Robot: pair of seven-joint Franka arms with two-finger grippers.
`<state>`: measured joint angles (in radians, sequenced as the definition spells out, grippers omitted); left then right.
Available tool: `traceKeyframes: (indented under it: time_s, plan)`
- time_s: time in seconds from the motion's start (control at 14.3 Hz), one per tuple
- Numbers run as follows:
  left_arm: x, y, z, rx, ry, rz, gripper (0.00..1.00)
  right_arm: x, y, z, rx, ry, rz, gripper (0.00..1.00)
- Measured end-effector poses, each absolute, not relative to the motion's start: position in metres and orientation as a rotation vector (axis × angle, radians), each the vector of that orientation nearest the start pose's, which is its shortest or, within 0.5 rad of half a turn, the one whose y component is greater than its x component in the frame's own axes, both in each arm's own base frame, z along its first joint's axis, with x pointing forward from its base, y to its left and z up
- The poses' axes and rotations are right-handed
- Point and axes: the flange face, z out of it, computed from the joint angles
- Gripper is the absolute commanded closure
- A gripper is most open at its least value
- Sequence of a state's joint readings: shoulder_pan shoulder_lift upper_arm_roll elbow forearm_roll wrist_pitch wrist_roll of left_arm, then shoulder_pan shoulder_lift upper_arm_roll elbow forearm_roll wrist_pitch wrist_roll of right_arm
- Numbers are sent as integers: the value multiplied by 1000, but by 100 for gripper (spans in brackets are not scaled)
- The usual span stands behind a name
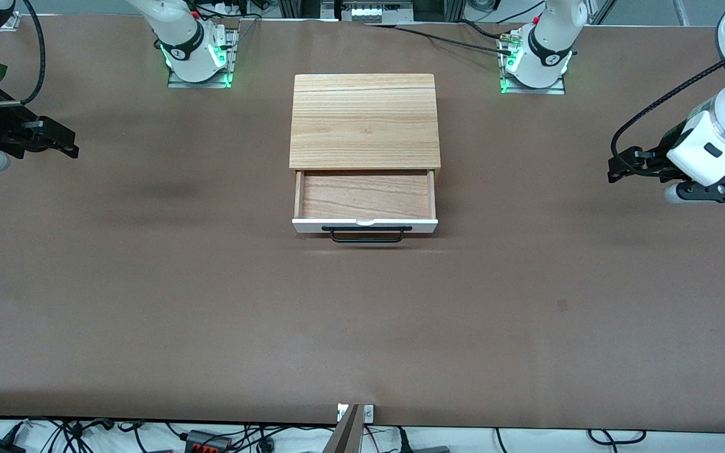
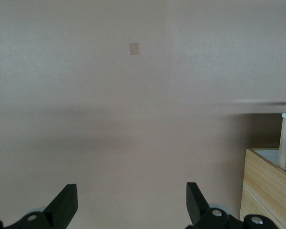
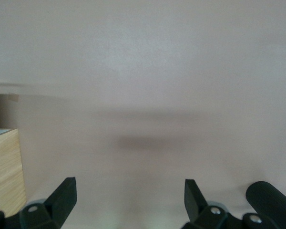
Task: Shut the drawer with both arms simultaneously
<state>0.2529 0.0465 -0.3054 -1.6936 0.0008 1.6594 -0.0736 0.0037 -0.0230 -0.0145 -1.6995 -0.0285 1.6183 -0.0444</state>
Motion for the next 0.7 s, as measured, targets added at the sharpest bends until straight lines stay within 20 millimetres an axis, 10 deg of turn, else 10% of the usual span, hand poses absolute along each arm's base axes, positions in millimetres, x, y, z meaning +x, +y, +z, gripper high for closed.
traceKeyframes:
  time_s: [0.7]
  plan:
    - [568, -28, 549, -3149, -29, 124, 0, 547, -2, 580, -3166, -76, 95, 0]
